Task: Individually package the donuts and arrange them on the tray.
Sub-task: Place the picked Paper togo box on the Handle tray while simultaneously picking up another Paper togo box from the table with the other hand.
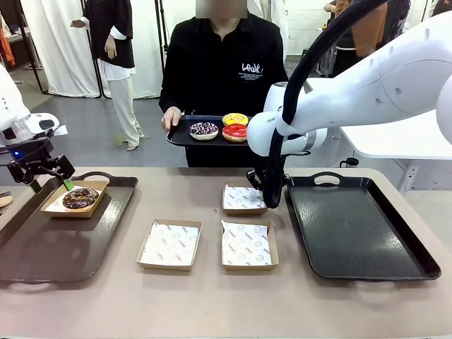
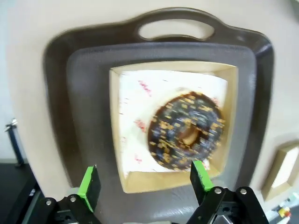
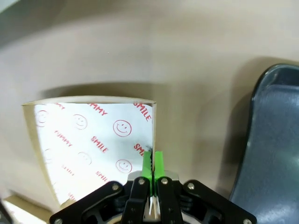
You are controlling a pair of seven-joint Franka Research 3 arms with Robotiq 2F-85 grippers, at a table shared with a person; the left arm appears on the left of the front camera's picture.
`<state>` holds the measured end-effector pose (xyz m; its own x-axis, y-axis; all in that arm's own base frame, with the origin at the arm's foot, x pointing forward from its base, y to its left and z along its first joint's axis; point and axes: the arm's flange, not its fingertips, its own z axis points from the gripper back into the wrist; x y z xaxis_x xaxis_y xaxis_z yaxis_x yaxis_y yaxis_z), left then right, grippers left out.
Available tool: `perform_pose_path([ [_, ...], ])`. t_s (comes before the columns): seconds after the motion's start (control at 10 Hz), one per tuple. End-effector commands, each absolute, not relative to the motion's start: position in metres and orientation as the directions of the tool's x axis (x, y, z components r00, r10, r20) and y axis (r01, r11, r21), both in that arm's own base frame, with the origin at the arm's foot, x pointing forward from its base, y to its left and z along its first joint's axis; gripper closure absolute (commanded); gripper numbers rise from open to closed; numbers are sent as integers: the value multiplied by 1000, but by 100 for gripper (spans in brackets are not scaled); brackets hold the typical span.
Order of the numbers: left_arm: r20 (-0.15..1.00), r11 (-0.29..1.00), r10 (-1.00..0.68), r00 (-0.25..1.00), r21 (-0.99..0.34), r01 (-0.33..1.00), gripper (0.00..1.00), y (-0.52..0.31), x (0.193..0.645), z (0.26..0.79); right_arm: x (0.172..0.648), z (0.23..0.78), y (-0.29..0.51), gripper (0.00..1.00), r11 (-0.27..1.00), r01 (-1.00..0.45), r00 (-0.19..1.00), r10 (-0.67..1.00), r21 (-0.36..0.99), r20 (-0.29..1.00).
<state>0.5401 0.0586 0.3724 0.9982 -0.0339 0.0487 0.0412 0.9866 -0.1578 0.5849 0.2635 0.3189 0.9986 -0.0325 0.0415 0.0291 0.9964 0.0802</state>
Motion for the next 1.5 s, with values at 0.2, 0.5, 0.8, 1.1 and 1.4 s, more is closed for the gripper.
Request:
perform_pose_path([
  [0.2, 94, 811, 19, 995, -584, 39, 0, 103, 463, 424, 560, 382, 264, 100, 999, 18, 997, -21, 40, 78],
  [0.5, 213, 638, 54, 975, -759, 131, 0, 154, 401, 449, 557, 446, 269, 100, 1000, 23, 995, -24, 11, 93],
  [0.8, 235, 481, 87, 968, -861, 166, 0, 205, 358, 446, 581, 495, 271, 100, 999, 31, 999, -30, -18, 39],
  [1.1, 219, 409, 156, 963, -902, 139, 0, 234, 341, 433, 596, 512, 269, 100, 999, 38, 999, -37, -37, 10],
  [1.4, 98, 346, 281, 955, -938, -5, 0, 252, 350, 417, 604, 503, 258, 100, 999, 49, 998, -49, -18, -25],
])
